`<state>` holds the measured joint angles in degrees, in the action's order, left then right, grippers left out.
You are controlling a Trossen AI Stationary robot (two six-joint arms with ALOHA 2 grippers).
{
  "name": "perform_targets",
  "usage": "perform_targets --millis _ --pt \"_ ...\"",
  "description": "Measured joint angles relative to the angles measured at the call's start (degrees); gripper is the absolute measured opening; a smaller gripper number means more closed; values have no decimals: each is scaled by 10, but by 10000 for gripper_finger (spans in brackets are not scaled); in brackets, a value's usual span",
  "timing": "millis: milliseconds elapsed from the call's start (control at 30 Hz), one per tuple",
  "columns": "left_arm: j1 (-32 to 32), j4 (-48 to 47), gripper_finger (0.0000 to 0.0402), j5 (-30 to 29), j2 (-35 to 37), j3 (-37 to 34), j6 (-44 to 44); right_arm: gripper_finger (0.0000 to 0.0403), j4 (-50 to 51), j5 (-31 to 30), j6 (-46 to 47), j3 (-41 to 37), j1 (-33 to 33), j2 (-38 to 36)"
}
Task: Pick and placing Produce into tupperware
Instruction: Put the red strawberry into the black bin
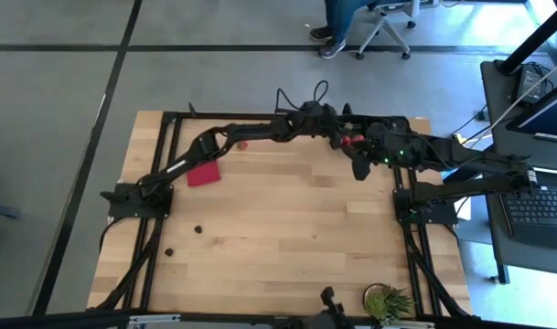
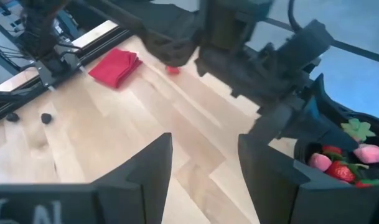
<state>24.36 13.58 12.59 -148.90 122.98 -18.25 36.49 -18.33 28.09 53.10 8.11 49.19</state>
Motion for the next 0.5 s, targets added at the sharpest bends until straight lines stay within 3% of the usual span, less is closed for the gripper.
perform_targets --millis 500 --pt "8 -11 143 2 -10 0 -37 186 -1 0 1 0 -4 0"
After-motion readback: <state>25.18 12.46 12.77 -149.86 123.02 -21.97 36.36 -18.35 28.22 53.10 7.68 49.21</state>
